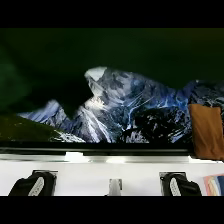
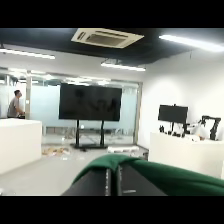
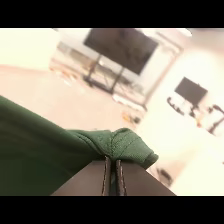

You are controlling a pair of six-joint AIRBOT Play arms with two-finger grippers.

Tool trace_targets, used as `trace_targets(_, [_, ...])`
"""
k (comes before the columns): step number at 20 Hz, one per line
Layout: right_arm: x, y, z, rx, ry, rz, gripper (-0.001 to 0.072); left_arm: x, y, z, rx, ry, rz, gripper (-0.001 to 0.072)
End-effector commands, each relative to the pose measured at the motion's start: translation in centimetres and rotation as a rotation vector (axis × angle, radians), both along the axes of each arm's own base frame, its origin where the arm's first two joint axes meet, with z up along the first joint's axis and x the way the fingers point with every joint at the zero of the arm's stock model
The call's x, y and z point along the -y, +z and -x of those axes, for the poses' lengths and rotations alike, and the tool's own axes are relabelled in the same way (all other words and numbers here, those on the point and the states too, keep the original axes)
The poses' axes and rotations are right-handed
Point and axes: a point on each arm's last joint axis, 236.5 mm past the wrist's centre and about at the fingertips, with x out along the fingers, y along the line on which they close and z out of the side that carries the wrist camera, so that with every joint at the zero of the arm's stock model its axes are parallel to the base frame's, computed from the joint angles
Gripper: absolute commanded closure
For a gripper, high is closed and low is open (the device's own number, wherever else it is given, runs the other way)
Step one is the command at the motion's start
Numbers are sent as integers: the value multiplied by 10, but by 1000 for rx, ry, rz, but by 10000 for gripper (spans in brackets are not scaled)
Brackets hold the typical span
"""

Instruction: Fold the shirts.

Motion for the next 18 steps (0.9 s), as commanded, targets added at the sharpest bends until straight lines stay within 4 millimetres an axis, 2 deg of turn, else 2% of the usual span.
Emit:
trace_targets(1, [11,-16,3,-70,-50,-17,682,-5,-25,-15,-122,36,-30,676])
trace_targets(3, [16,-47,-22,-210,-46,-39,682,-6,-43,-38,-211,28,-45,676])
trace_targets(4, [20,-73,-39,-323,-42,-55,682,-9,-57,-55,-272,35,-56,676])
trace_targets(5, [24,-103,-58,-451,-37,-75,682,-16,-77,-75,-356,53,-75,676])
trace_targets(6, [29,-135,-79,-585,-30,-81,682,-23,-110,-101,-490,67,-95,676])
trace_targets(8, [38,-211,-122,-890,3,-95,683,-38,-203,-153,-854,59,-125,676])
trace_targets(9, [39,-257,-137,-1072,38,-113,683,-41,-260,-173,-1054,30,-136,675])
trace_targets(11, [32,-339,-157,-1385,100,-149,683,-46,-358,-201,-1342,-25,-136,675])
trace_targets(12, [23,-371,-171,-1476,127,-135,683,-48,-407,-215,-1443,-39,-107,675])
trace_targets(14, [10,-423,-216,-1523,111,-57,683,-43,-490,-233,-1576,-54,-56,675])
trace_targets(15, [7,-442,-244,-1490,66,-39,683,-40,-525,-240,-1620,-56,-41,674])
trace_targets(16, [5,-457,-274,-1427,27,-44,682,-37,-549,-250,-1638,-50,-31,674])
trace_targets(17, [2,-469,-300,-1364,5,-82,682,-35,-569,-263,-1637,-42,-23,674])
trace_targets(18, [0,-478,-318,-1318,-2,-126,681,-32,-580,-278,-1615,-31,-14,673])
